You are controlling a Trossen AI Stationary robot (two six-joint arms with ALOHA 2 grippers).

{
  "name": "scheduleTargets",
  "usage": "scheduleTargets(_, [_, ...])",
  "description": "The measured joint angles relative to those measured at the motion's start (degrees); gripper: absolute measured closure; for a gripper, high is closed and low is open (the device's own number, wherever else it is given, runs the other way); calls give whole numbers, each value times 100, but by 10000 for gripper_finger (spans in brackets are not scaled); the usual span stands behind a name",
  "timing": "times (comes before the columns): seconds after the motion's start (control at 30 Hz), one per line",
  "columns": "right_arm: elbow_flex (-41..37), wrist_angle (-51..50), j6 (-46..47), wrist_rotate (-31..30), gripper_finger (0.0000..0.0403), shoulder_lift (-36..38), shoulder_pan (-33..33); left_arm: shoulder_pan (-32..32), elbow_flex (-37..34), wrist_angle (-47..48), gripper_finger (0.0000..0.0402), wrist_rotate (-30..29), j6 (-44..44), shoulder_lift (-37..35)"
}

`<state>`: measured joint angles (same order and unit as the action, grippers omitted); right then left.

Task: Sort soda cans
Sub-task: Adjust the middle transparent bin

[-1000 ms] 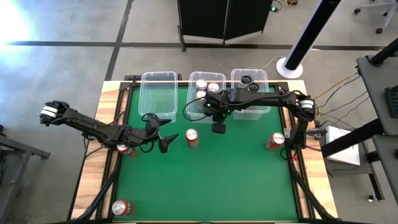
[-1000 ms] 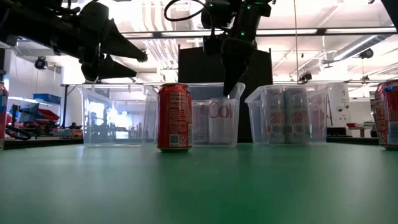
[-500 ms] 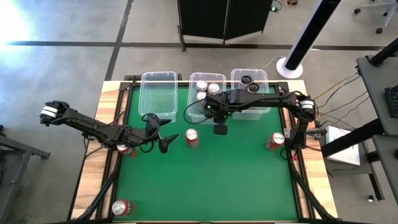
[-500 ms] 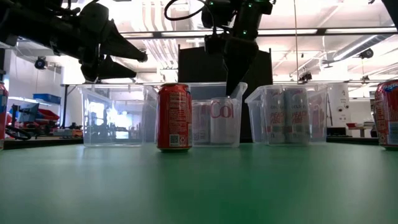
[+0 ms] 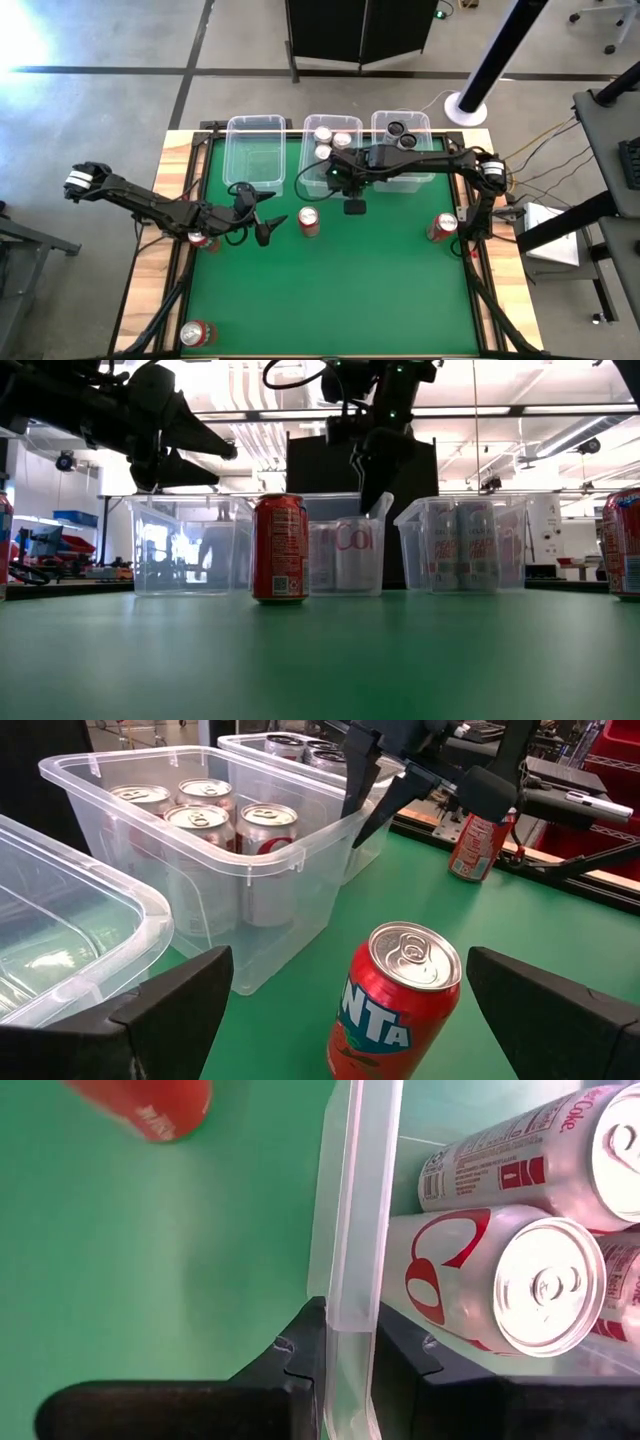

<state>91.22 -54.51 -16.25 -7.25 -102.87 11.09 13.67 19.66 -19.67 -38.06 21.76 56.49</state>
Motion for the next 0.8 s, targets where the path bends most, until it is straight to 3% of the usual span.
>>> scheduleTargets(0.8, [0, -25, -92, -341, 344, 0, 4, -1, 0, 6, 15, 0, 20, 0])
